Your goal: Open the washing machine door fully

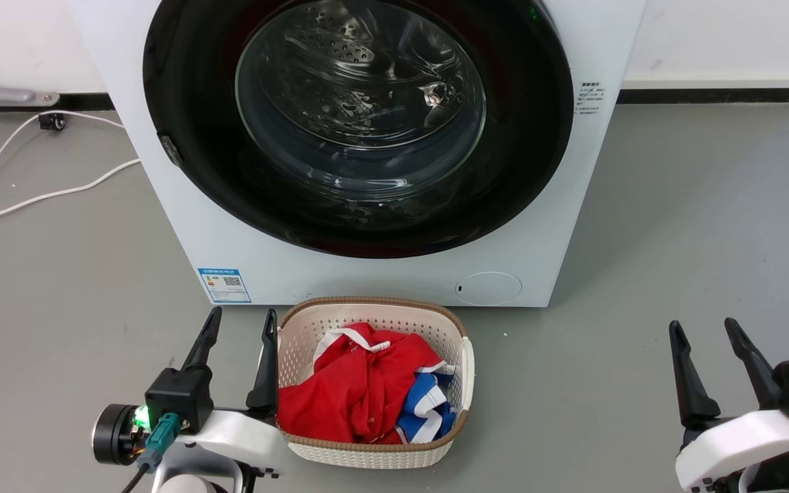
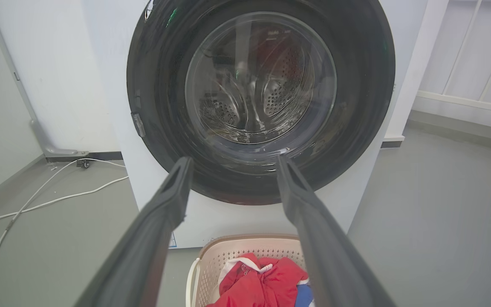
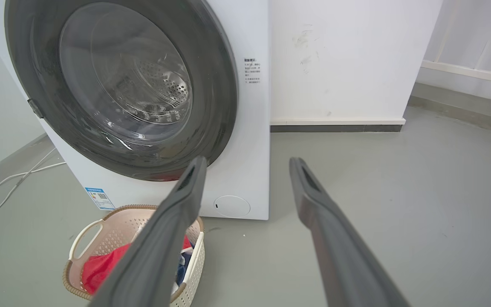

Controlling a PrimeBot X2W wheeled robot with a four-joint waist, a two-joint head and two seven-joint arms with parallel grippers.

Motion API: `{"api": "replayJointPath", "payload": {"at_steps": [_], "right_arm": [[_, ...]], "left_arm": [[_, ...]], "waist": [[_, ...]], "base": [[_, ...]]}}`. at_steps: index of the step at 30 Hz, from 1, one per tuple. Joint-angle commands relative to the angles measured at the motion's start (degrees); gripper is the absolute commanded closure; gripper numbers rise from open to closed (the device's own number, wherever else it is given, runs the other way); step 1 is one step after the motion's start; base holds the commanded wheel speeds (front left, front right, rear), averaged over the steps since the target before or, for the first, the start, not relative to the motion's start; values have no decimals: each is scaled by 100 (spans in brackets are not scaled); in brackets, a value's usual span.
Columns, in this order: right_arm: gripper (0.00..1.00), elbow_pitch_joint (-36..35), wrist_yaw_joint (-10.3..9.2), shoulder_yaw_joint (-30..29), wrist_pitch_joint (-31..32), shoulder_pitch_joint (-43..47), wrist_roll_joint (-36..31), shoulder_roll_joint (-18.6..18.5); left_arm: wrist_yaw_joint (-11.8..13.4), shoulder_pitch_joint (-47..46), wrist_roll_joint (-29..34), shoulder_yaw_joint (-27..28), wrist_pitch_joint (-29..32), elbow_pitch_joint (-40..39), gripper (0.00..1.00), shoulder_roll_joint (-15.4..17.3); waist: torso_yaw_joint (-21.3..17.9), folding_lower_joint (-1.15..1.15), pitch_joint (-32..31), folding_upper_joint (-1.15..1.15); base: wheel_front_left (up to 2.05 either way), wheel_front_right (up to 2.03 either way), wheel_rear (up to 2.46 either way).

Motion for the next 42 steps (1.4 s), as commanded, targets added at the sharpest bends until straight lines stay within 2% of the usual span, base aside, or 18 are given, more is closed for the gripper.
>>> {"api": "replayJointPath", "payload": {"at_steps": [1,15,33,34,35,36,42], "right_arm": [[0,-68,13,-18,-18,63,-117,34],[0,-234,13,-44,-98,188,-447,152],[0,-130,8,-24,-163,114,-241,219],[8,-117,8,-35,-154,109,-198,221],[72,-106,8,-30,-139,104,-160,225],[100,-96,8,-39,-123,100,-132,226],[100,-16,8,-146,-39,42,378,238]], "left_arm": [[29,-63,107,-1,-58,20,0,10],[33,-71,349,-24,-187,216,0,-23],[51,-89,57,-3,-155,351,0,-29],[57,-91,56,-8,-154,353,0,-26],[63,-88,48,-12,-152,358,0,-25],[71,-84,44,-17,-149,360,0,-20],[99,-101,12,-38,-149,347,0,-10]], "waist": [[-7,0,-11,0],[-28,0,-26,0],[-51,0,-11,0],[-52,0,-8,0],[-53,0,-12,0],[-54,0,-13,0],[-57,0,-5,0]], "base": [[0,0,0],[0,0,0],[0,0,0],[0,0,0],[0,0,0],[0,0,0],[0,0,0]]}}
